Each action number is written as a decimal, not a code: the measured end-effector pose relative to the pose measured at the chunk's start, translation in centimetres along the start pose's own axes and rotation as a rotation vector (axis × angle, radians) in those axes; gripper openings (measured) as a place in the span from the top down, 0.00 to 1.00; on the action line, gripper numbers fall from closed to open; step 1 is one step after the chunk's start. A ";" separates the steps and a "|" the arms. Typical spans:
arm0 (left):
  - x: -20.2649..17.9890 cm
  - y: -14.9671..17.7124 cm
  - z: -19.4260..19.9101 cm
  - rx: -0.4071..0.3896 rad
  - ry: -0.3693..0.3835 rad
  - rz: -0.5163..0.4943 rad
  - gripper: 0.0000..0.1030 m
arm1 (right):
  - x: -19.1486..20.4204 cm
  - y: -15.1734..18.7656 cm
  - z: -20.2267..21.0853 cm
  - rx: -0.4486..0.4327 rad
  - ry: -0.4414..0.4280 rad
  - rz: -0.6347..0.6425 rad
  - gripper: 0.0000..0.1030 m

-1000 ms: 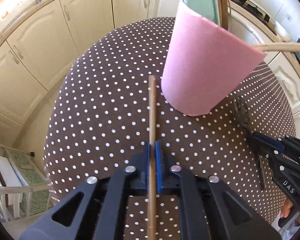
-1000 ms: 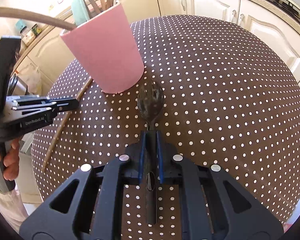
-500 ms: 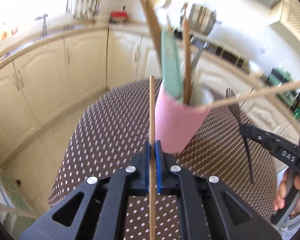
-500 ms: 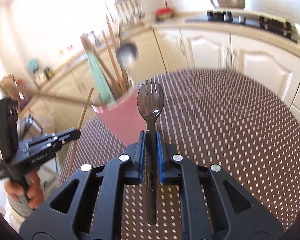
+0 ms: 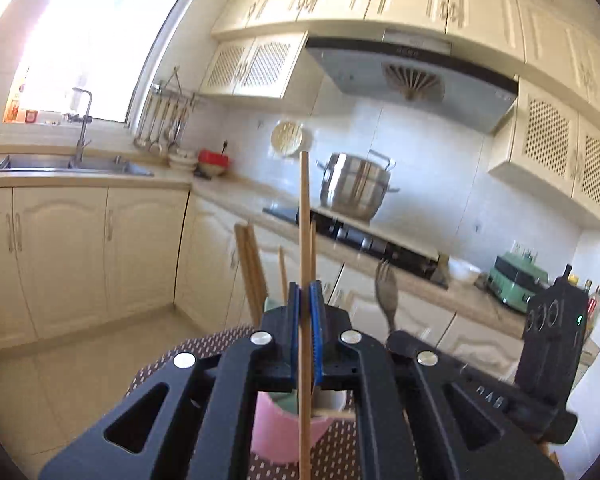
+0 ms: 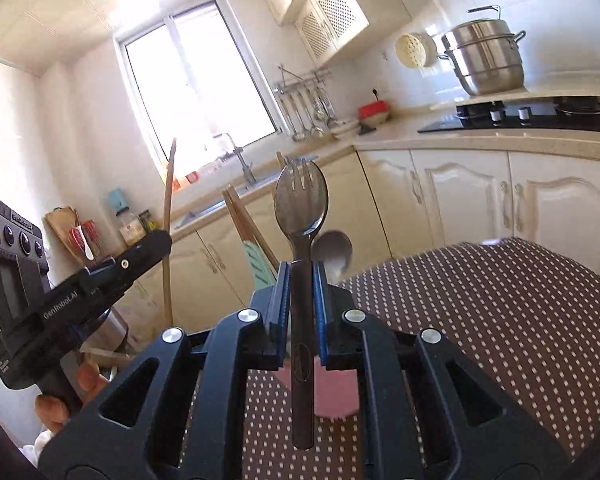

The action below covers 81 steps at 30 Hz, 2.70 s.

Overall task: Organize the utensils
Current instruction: 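Lift the spork and chopstick upright over the pink cup, then lower the spork and chopstick into the pink cup and open both tools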

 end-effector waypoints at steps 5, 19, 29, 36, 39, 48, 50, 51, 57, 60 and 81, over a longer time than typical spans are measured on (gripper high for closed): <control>-0.7 -0.8 -1.7 -0.070 0.020 0.008 0.95 | -0.2 -1.0 -1.3 -0.071 0.004 0.001 0.89; -1.5 -0.8 -5.8 -0.152 -0.007 -0.030 0.95 | -0.9 -1.0 -4.1 -0.142 -0.080 -0.002 0.89; -1.2 1.9 -6.9 -0.066 -0.004 -0.041 0.95 | -1.8 0.3 -5.0 -0.141 -0.075 -0.018 0.89; -0.7 3.2 -5.6 -0.003 0.016 -0.033 0.95 | -1.0 1.1 -4.0 -0.116 -0.074 0.013 0.89; -0.7 3.5 -4.9 0.019 0.020 -0.043 0.95 | -0.6 1.4 -3.3 -0.112 -0.068 0.027 0.89; -0.5 4.1 -3.4 0.079 0.008 -0.044 0.59 | -0.2 1.0 -1.0 -0.127 -0.019 0.021 0.88; -0.4 4.0 -2.8 0.082 -0.003 -0.044 0.53 | -0.4 0.7 -0.3 -0.135 -0.003 0.008 0.88; -0.4 3.9 -2.5 0.085 -0.007 -0.044 0.50 | -0.4 0.6 0.1 -0.139 0.006 0.006 0.88; -0.7 3.6 0.4 0.103 -0.051 -0.066 0.38 | 0.1 0.6 2.8 -0.134 0.086 0.009 0.88; -1.7 3.3 2.8 0.093 -0.082 -0.113 0.30 | 0.6 0.9 4.7 -0.120 0.155 0.002 0.88; -8.2 2.6 22.3 -0.032 -0.138 -0.255 0.13 | 14.9 6.2 21.6 -0.188 0.345 0.244 0.24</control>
Point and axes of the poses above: each gripper's, at about its wrist camera, not at the fingertips, and z roughly against the way its jaws point, x to its left, y to its underside, the point moved 3 cm from there along -z, roughly the way its jaws point, and after that the axes turned 3 degrees about -x, right-handed, at the moved point
